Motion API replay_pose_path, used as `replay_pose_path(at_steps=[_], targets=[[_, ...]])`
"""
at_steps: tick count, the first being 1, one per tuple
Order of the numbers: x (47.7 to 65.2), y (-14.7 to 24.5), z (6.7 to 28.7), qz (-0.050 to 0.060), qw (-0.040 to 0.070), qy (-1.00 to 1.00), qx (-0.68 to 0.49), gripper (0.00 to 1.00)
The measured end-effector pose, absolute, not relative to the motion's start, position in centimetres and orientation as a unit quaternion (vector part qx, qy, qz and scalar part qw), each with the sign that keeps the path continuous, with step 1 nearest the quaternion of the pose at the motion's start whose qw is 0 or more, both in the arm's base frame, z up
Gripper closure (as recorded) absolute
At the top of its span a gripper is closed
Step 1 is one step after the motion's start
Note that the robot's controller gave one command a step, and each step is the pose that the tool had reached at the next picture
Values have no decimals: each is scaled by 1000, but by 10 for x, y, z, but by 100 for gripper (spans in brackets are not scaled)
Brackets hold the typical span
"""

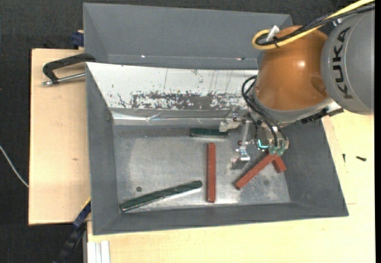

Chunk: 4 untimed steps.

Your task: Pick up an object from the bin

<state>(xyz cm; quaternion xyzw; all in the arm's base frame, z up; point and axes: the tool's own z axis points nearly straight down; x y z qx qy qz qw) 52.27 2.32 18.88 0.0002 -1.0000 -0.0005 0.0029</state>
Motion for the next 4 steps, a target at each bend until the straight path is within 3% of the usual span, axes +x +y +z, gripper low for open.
replay_pose_path(at_steps=[1, 2, 3, 4], targets=[[524, 23, 192, -1, 0, -1000, 0, 0], [531, 26, 146, 0, -4, -995, 104, 0], [534, 27, 70, -1, -3, -986, 165, 0], [534, 27, 83, 0, -4, -986, 165, 0]])
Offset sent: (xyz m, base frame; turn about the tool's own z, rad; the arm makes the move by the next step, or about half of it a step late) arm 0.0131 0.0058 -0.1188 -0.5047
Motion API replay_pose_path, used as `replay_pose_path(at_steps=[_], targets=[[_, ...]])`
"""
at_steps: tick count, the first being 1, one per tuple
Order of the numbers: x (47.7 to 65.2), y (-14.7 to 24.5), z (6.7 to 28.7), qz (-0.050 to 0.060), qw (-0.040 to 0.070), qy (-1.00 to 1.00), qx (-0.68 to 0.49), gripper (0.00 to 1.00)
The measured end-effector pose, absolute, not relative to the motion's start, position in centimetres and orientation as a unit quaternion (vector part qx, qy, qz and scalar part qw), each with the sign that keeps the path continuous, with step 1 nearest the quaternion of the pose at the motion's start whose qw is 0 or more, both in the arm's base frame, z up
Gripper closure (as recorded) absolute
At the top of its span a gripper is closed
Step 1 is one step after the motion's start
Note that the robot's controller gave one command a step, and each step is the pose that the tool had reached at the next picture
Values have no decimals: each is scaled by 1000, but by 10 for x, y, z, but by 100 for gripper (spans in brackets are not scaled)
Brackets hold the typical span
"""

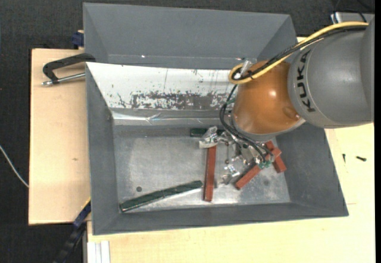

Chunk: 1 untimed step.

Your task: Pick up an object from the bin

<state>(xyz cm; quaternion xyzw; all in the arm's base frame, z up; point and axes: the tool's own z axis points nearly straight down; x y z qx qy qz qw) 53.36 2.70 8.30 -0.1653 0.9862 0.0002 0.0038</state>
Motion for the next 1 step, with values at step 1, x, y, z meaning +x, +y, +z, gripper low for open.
replay_pose_path(at_steps=[1], targets=[[535, 28, 73, 1, 1, 986, -165, 0]])
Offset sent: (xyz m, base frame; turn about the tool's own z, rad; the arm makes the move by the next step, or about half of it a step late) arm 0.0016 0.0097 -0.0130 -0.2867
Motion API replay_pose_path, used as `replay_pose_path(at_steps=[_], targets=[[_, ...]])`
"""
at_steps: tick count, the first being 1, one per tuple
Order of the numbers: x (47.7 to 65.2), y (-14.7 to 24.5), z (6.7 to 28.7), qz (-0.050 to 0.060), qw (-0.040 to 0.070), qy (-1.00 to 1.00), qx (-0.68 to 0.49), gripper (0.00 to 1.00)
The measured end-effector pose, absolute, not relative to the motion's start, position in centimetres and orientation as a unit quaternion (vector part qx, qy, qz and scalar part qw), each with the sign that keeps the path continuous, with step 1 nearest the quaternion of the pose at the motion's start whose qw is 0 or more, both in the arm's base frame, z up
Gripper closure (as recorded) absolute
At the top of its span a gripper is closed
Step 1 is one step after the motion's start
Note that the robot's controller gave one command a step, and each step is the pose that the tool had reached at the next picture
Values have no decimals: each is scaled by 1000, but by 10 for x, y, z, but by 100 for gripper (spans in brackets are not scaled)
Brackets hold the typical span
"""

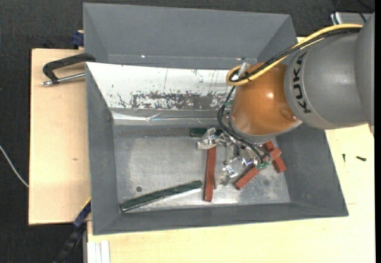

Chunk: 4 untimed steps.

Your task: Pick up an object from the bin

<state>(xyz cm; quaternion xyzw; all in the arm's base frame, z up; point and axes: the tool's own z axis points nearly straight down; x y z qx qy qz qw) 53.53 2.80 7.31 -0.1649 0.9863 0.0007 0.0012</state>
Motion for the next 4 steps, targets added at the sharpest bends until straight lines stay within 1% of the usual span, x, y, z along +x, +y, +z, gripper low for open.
replay_pose_path(at_steps=[1, 3, 4], targets=[[538, 34, 77, -3, -2, 953, -303, 100], [538, 34, 78, -2, -1, 953, -303, 100], [538, 35, 79, -1, 1, 953, -302, 100]])
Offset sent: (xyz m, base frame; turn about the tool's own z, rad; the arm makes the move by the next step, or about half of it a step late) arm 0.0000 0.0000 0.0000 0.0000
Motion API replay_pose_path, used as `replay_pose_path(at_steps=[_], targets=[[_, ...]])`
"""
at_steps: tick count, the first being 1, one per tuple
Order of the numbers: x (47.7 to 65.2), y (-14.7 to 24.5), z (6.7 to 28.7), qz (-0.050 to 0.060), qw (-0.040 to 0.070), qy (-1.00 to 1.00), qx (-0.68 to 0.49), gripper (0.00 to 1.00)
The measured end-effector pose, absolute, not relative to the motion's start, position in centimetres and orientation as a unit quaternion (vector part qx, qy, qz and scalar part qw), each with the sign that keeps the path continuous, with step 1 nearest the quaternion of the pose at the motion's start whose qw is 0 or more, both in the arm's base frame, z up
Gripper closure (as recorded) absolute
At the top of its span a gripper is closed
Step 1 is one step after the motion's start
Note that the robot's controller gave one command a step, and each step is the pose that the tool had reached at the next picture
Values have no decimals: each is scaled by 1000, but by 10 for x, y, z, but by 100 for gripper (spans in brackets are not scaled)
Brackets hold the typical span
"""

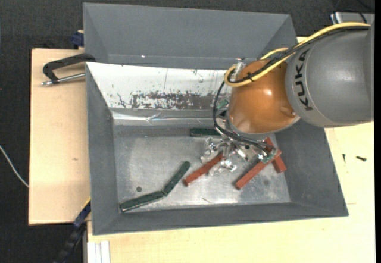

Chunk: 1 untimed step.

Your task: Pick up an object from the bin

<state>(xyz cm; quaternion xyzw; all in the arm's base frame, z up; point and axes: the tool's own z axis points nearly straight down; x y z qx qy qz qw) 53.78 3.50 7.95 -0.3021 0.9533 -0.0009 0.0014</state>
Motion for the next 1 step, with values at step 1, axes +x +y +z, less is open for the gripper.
replay_pose_path(at_steps=[1], targets=[[536, 36, 87, 1, 0, 953, -303, 100]])
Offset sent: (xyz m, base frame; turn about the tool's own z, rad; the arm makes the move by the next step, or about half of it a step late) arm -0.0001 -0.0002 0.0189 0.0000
